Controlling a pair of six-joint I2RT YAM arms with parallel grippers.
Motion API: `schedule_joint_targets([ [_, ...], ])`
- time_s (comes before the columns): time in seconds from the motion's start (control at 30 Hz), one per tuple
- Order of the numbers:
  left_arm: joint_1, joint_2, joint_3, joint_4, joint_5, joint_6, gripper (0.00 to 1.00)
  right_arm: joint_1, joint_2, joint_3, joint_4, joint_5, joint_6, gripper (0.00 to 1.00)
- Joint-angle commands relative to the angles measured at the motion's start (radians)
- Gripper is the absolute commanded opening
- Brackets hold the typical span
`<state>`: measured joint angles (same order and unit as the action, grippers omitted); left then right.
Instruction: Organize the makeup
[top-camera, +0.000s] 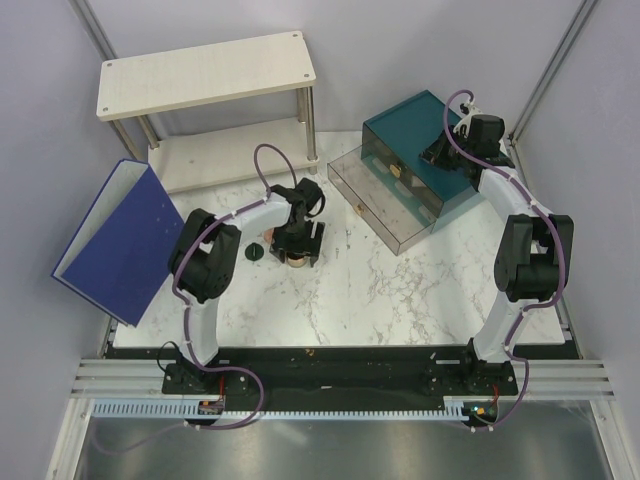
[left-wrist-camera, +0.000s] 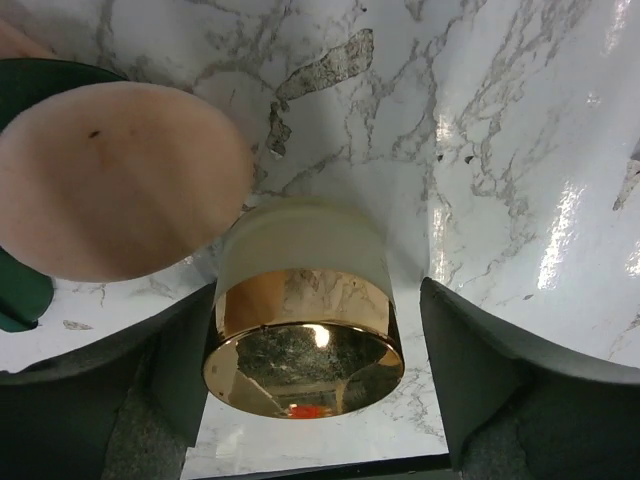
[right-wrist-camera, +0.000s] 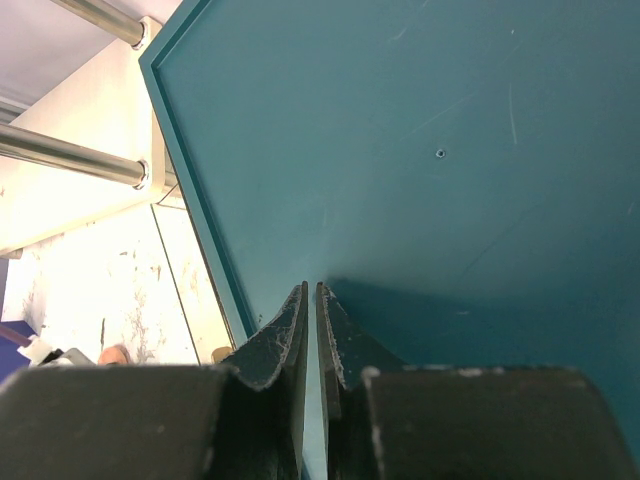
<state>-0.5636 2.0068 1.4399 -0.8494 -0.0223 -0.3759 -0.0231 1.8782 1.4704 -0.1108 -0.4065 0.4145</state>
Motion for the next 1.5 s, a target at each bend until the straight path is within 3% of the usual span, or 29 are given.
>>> schedule_joint_targets([
  [0.0, -0.005, 0.009, 0.011, 0.039, -0.004, 0.026, 0.81, 0.014, 0.058, -0.056, -0.190, 0.018, -0.034, 0.15],
  [0.03, -0.005, 0.010, 0.016, 0.041, -0.001, 0.028, 0.79, 0.014, 0.058, -0.056, -0.190, 0.018, -0.034, 0.15],
  [0.1, -0.005, 0.010, 0.017, 0.046, 0.004, 0.031, 0.56, 0.012, 0.056, -0.058, -0.190, 0.018, -0.033, 0.15],
  [0.13, -0.005, 0.010, 0.020, 0.046, 0.007, 0.031, 0.36, 0.014, 0.055, -0.058, -0.190, 0.018, -0.033, 0.15],
  [0.17, -0.005, 0.010, 0.020, 0.046, 0.004, 0.031, 0.09, 0.012, 0.055, -0.059, -0.190, 0.018, -0.034, 0.15],
  [0.2, -0.005, 0.009, 0.022, 0.046, 0.004, 0.031, 0.02, 0.014, 0.055, -0.059, -0.190, 0.018, -0.034, 0.15],
  [0.43, -0.009, -0.045, 0.037, 0.047, -0.002, 0.037, 0.02, 0.012, 0.053, -0.064, -0.190, 0.017, -0.034, 0.15],
  [0.63, -0.010, -0.079, 0.221, 0.017, -0.007, 0.048, 0.02, 0.014, 0.058, -0.061, -0.190, 0.012, -0.031, 0.15],
  [0.97, -0.065, 0.102, 0.655, -0.034, 0.133, 0.086, 0.02, 0.014, 0.061, -0.062, -0.188, 0.009, -0.028, 0.15],
  [1.2, -0.120, 0.296, 0.969, -0.022, 0.333, 0.074, 0.03, 0.015, 0.064, -0.067, -0.187, 0.008, -0.029, 0.15],
  [1.47, -0.185, 0.379, 1.007, 0.081, 0.440, 0.066, 0.04, 0.017, 0.064, -0.068, -0.188, 0.006, -0.031, 0.15],
])
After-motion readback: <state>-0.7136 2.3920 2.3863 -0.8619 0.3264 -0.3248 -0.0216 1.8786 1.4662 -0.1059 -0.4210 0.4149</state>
